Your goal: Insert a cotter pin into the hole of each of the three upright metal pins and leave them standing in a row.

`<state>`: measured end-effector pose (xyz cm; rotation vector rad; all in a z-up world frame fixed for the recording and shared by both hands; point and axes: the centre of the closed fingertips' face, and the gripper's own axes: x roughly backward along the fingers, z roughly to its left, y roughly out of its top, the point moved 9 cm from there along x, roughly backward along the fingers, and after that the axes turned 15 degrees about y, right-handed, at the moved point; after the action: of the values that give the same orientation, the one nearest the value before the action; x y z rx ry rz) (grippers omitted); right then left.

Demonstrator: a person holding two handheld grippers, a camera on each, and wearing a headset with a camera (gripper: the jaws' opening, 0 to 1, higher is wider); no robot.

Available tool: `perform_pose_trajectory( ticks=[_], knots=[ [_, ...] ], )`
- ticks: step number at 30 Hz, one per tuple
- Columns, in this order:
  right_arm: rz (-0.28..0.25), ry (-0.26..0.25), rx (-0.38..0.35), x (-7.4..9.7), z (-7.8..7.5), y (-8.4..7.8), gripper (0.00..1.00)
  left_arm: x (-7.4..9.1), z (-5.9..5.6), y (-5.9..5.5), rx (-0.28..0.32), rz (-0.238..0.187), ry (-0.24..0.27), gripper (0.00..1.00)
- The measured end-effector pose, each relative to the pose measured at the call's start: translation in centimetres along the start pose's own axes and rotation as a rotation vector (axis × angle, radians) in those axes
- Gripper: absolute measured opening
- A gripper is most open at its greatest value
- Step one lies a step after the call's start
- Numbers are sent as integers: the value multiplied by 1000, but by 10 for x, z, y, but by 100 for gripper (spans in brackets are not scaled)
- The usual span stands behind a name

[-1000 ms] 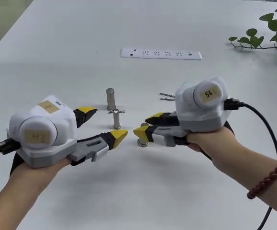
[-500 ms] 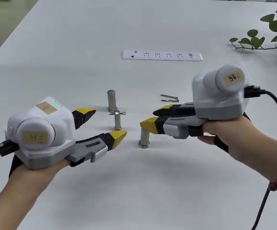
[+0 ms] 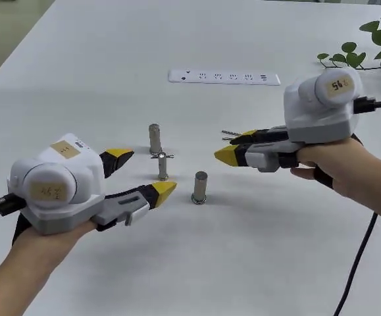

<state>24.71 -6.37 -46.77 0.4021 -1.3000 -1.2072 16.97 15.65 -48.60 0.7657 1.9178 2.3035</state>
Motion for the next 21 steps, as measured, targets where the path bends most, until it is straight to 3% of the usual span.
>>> perform_pose_trajectory(
  ticks=[9,16,21],
  knots=[
    [86,-19,41,2,-25,6,21,-1,3,1,3,-1,5,52],
    [136,-42,39,0,-57,9,19,-2,1,0,-3,5,-3,52],
    [200,-53,49,-4,-72,5,17,-3,0,-1,-4,10,-6,52]
  ],
)
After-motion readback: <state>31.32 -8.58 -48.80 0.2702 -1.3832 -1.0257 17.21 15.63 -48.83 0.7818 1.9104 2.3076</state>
